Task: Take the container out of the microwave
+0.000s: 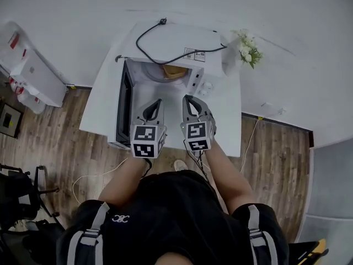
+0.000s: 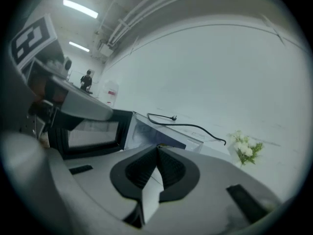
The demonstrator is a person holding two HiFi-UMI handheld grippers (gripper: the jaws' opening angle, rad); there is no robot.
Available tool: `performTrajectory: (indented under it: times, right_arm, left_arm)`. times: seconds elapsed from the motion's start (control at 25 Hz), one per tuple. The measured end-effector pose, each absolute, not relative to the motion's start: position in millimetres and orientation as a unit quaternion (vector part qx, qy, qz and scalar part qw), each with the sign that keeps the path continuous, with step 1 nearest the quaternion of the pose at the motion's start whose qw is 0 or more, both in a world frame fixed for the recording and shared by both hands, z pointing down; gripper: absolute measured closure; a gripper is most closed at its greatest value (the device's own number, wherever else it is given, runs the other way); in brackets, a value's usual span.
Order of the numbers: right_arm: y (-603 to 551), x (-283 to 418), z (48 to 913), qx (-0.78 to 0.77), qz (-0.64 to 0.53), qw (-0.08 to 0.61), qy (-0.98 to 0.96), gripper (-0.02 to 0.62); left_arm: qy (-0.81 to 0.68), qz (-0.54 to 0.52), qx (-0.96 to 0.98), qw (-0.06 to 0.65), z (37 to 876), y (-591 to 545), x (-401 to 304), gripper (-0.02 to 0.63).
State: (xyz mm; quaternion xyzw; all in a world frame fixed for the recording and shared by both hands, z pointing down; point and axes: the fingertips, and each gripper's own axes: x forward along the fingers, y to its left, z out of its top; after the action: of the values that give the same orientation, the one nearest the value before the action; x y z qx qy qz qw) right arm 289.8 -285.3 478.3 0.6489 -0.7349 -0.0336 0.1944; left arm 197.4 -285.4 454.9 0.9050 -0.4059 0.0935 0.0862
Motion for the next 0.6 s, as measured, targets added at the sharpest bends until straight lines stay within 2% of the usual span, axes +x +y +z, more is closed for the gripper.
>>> performTrajectory:
  times: [0.28,0.44,0.6]
  right_arm:
    - [-328.9,292.7,518.7,0.569,-0.169,0.348,-0.725,0.589]
    - [-351.0,291.8,554.0,0.523,-0.199,0.419,-0.715,0.584]
    - [-375.3,290.4,578.2,0.496,-0.193,0.449,-0.718,0.517]
  left_arm:
    - [-0.452,0.107,0.88,0.093,469.2,-307.8,196.2,0.592]
    - [-0.477,0.112,0.867,0.097,473.5,-316.1,187.4,0.592]
    - [-0.497,0.114,0.854,0.099,476.4,-321.8,177.1,0.592]
